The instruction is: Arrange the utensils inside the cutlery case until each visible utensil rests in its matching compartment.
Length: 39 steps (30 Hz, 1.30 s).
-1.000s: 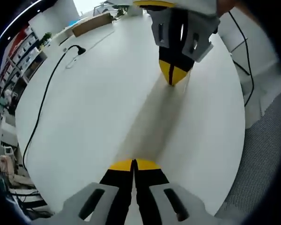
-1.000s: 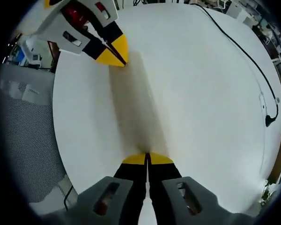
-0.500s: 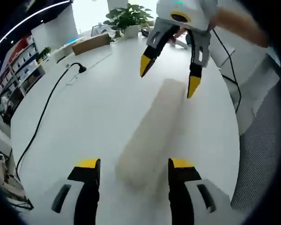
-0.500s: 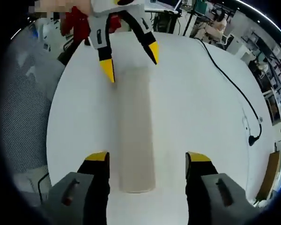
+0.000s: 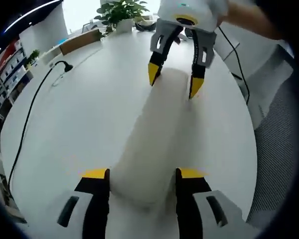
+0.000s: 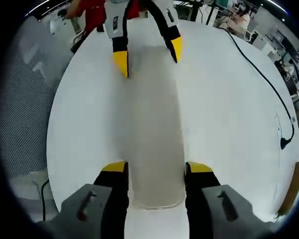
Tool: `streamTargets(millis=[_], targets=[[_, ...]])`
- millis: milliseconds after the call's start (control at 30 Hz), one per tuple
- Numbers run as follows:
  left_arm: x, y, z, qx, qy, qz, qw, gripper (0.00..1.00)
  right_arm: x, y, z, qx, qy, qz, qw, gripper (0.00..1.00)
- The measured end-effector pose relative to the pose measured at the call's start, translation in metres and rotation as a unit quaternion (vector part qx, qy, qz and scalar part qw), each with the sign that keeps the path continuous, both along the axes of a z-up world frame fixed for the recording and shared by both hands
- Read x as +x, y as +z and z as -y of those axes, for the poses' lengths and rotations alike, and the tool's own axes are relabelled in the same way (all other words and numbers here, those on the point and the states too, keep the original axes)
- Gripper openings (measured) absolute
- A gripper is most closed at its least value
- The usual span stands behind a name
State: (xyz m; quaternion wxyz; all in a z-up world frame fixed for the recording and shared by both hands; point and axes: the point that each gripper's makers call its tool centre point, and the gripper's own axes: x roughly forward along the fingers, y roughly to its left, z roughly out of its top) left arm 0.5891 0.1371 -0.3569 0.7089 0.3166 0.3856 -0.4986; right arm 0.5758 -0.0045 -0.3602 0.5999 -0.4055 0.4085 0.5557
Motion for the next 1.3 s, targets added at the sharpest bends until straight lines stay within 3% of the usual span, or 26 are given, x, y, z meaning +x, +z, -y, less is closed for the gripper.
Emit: streamTargets(millis=[67,667,1300], targets=[[-0.005,0.001,0.002,-0.018,0.016,-0.014,0.9996,0.48,-0.003,0.001,-0.001,0.0,0.001,0.003,1.0,0.41],[-0.07,-0.001,-0.015,0.0,0.016,-0.026,0.9995,0.48,-0.058,-0.001,-0.019,-0.03,0.042,-0.006,0.9986,0.4],[-0.101,-0.002,-0.021,0.01,0.005,-0.029,0.9995,0.48,-0.091,-0.002,-0.028,-0.041,0.045,-0.014,0.998,0.4]])
